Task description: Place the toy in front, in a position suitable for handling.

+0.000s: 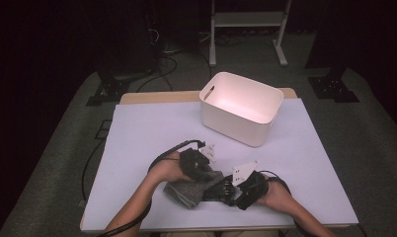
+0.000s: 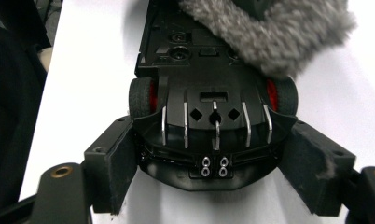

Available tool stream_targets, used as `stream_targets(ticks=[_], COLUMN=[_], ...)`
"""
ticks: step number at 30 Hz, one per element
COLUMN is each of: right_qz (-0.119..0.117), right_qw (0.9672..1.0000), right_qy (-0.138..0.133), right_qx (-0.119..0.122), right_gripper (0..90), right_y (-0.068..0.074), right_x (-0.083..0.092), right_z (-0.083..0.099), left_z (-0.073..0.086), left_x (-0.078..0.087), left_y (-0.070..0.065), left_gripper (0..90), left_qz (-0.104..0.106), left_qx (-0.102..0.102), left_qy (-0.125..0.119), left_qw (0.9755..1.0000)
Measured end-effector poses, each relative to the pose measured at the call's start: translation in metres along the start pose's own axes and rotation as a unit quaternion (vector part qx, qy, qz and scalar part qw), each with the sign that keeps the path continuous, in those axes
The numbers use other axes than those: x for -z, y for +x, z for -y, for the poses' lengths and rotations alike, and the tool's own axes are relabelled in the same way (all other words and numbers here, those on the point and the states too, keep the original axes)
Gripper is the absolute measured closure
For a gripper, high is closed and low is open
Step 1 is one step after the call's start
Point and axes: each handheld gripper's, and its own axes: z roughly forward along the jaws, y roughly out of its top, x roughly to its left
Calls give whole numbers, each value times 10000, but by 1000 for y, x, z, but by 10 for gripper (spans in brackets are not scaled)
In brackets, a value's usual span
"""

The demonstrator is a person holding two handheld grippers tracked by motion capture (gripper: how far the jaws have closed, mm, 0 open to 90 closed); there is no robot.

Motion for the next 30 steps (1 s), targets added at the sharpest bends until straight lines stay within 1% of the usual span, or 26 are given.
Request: stream_targets(ticks=[3, 6, 8, 9, 10, 11, 13, 14, 15, 17, 18, 19, 20, 21, 22, 23, 24, 26, 28, 30], right_qz=[-13, -3, -19, -16, -22, -22, -30, -26, -25, 13, 15, 8, 9, 6, 3, -9, -28, -42, -43, -38], right_qw=[10000, 10000, 10000, 10000, 10000, 10000, 10000, 10000, 10000, 10000, 10000, 10000, 10000, 10000, 10000, 10000, 10000, 9999, 9999, 9999], right_qy=[-16, 14, 2, 3, -12, -21, -32, -40, -31, -11, -20, -35, -36, -38, -44, -57, -57, -86, -89, -77], right_qx=[-3, -7, -26, -36, -48, -40, -42, -45, -62, -1, 18, 2, -3, -2, -8, -21, -39, -72, -98, -73], right_gripper=[231, 231, 231, 231, 230, 230, 230, 230, 230, 230, 231, 231, 231, 231, 231, 231, 231, 231, 231, 231], right_y=[0, 0, 1, 1, 1, 1, 1, 1, 1, 3, 2, 2, 2, 2, 2, 1, 1, 0, 0, 0], right_x=[-1, -2, -2, -2, -3, -3, -4, -4, -3, -4, -4, -3, -3, -3, -3, -3, -3, -3, -3, -4], right_z=[-1, -2, -2, -2, -3, -3, -3, -3, -3, -2, -2, -2, -2, -2, -2, -1, -1, -1, -2, -1], left_z=[0, -9, -15, -19, -25, -28, -35, -37, -38, -36, -34, -31, -29, -25, -20, -15, -11, -4, -3, -7], left_x=[-1, -3, -5, -6, -8, -9, -12, -14, -16, -15, -14, -12, -11, -10, -8, -6, -4, -1, -1, -4], left_y=[-1, -4, -7, -10, -14, -17, -24, -28, -31, -33, -34, -34, -34, -34, -33, -31, -29, -24, -22, -23], left_gripper=[754, 754, 754, 754, 754, 754, 752, 748, 741, 739, 740, 740, 744, 746, 748, 750, 753, 752, 753, 754], left_qz=[45, 67, 141, 171, 219, 250, 406, 445, 439, 540, 580, 593, 588, 583, 510, 395, 318, 269, 327, 364], left_qx=[-6, -134, -210, -285, -402, -446, -561, -639, -670, -632, -646, -658, -628, -616, -575, -536, -458, -318, -296, -325], left_qy=[-59, -56, -124, -118, -119, -143, -188, -145, -107, -174, -199, -173, -162, -142, -85, -11, 33, -19, -79, -102], left_qw=[10000, 9999, 9996, 9994, 9989, 9986, 9974, 9969, 9967, 9964, 9960, 9959, 9962, 9963, 9970, 9978, 9984, 9991, 9990, 9988])
